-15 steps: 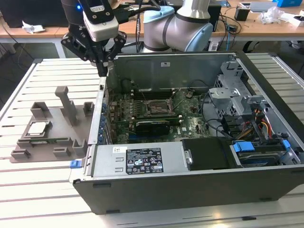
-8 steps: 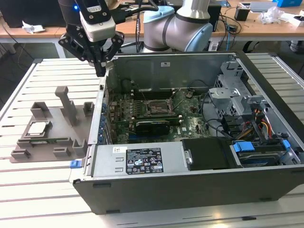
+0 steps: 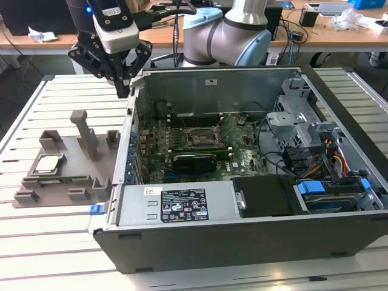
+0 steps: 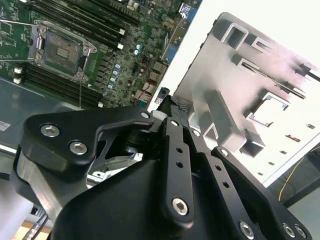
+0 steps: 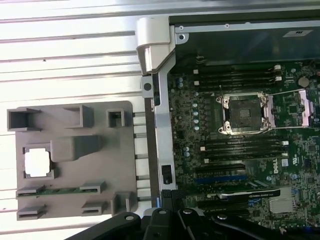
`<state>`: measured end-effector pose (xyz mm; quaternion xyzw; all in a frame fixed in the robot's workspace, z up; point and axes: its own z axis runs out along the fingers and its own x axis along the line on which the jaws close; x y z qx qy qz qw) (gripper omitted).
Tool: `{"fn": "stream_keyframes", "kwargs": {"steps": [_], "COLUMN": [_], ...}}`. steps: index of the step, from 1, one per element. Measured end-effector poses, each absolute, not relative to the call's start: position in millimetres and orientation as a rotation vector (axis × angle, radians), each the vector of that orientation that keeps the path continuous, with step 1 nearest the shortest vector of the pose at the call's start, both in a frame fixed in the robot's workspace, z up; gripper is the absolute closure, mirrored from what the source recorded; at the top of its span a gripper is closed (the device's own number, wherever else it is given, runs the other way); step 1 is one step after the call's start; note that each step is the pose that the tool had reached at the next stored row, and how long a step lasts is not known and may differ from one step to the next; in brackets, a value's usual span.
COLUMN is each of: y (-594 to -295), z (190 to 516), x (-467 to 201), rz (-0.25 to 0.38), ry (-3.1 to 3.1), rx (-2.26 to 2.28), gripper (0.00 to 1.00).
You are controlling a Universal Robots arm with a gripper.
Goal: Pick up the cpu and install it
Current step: 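Reach for the cpu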
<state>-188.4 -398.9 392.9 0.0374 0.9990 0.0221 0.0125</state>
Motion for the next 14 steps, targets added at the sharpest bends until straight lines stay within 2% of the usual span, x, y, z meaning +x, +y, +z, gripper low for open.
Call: {"fn": "stream_keyframes", "kwargs": {"steps": [14], "y": [-398.8], "z": [392.7], "x": [-195.7], "rz": [0.069], "ry": [3.114], "rx": [0.117], "gripper": [0.89]}}
